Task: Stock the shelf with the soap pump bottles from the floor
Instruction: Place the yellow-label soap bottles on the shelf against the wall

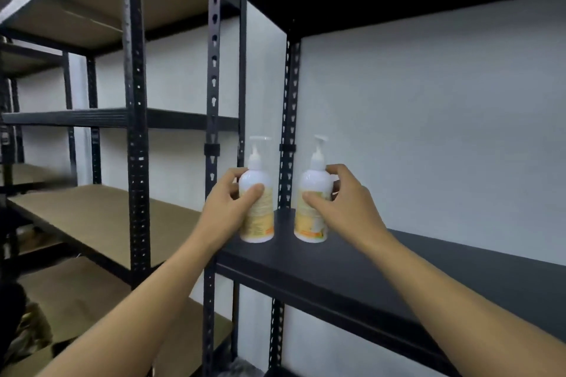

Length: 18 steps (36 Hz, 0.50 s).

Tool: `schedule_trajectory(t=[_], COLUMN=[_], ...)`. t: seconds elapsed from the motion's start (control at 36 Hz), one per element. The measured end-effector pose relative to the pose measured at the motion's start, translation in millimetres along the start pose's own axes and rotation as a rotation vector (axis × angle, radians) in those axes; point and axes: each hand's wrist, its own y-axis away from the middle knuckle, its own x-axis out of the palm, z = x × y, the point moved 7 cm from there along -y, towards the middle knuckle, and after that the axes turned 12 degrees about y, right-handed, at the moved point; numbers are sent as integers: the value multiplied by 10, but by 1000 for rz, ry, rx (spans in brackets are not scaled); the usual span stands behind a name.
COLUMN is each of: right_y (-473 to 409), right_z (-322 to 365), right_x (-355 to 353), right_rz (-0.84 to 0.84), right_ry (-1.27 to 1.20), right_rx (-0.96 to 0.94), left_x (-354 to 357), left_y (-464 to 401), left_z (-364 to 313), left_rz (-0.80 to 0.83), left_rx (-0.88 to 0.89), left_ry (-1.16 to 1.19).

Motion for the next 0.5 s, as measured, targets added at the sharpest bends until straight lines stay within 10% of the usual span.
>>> schedule_trajectory(t=[0.5], right_y=[-1160], right_z=[-850], right_x=[8], right_rz=[-96], right_ry=[169], right_rx=[105], left_x=[757], left_y=[-1454], left_z=[1030], left_rz=[101], left_rx=[-103], left_ry=[111])
